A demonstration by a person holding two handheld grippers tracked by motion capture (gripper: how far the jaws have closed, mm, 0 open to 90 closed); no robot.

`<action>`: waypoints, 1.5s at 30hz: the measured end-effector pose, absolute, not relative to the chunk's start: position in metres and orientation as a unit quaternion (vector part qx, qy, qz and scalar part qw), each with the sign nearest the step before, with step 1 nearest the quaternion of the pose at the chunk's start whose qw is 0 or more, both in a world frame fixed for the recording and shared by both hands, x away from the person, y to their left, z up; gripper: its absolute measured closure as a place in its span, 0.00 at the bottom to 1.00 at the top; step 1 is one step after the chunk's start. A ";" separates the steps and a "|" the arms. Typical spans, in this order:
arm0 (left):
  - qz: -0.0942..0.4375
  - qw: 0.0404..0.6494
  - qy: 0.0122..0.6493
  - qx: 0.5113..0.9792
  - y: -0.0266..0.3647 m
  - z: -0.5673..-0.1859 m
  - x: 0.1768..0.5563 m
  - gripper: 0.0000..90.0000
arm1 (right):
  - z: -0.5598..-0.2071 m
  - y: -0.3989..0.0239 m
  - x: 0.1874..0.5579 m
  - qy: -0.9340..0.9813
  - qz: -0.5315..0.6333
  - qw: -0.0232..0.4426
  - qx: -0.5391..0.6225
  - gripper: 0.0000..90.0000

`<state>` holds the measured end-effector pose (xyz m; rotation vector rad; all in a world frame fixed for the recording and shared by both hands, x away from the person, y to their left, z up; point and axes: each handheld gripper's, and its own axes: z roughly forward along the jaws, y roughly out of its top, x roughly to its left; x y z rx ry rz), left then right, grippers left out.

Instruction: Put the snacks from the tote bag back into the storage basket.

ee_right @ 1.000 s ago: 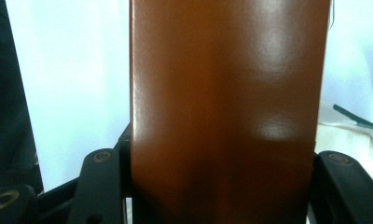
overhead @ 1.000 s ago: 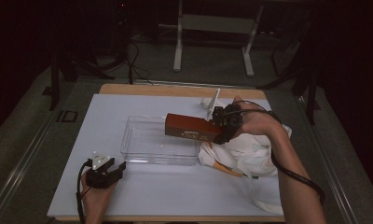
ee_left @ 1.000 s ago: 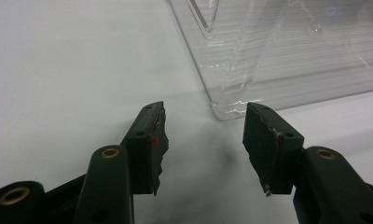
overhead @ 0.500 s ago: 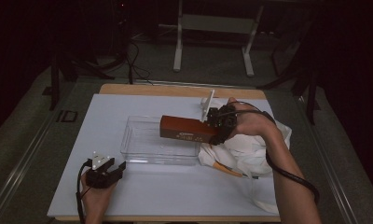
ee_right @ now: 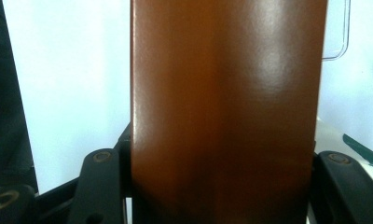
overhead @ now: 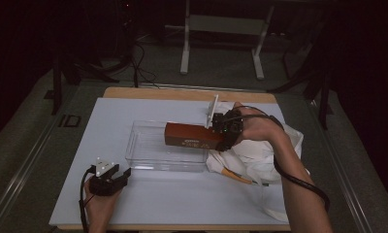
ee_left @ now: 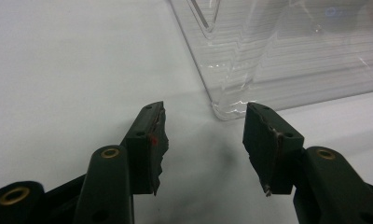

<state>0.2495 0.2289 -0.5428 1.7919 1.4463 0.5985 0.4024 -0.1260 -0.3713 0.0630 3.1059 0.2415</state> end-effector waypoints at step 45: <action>0.235 0.369 0.562 0.702 0.228 -0.543 0.249 0.55 | -0.392 -0.099 0.404 0.999 0.034 -0.001 -0.005 0.48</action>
